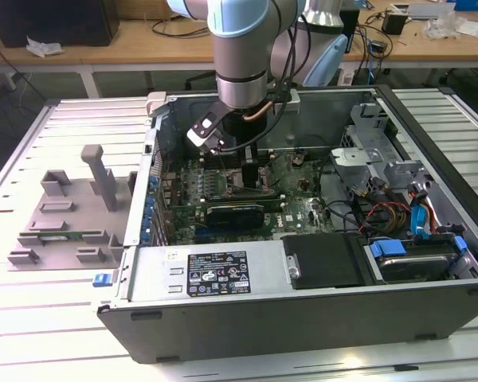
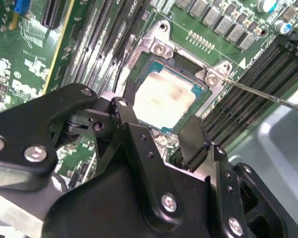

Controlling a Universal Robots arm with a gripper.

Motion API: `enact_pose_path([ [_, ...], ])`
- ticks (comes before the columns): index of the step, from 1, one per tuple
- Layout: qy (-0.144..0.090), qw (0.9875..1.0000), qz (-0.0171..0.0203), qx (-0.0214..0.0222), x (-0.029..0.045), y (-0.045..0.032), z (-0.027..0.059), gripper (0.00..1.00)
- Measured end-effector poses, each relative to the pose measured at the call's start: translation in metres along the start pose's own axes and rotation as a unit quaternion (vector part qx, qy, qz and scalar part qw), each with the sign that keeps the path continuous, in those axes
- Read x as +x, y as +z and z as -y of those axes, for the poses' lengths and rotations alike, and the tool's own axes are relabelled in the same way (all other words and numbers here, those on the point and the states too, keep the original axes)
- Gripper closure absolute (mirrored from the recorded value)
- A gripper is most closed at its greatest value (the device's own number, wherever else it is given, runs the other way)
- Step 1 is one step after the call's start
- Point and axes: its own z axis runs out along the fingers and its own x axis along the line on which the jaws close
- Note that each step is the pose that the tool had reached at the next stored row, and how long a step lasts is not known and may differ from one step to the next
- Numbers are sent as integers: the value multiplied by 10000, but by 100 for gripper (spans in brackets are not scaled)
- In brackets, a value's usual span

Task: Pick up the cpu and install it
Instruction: 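Place the cpu into insertion slot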

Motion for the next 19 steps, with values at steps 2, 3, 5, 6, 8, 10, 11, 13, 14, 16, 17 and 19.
enact_pose_path([
  [2, 0, 10000, 0, 0, 0, -1, 0, 38],
  [3, 0, 10000, 1, 0, 0, -1, 0, 38],
  [5, 0, 10000, 1, 0, 0, -1, 0, 53],
  [6, 0, 10000, 1, 0, 0, -2, 0, 59],
  [8, 0, 10000, 0, 0, 0, -2, 0, 83],
  [10, 0, 10000, 0, 0, 0, -2, 0, 89],
  [11, 0, 10000, 0, 0, 0, -2, 0, 89],
  [13, 0, 10000, 1, 1, 0, -3, 0, 89],
  [14, 0, 10000, -1, 7, -1, -3, -1, 89],
  [16, 1, 10000, -4, 24, -1, 5, -1, 89],
  [17, 1, 10000, -4, 38, -1, 9, -1, 89],
  [19, 1, 10000, -5, 49, -1, 14, -1, 89],
])
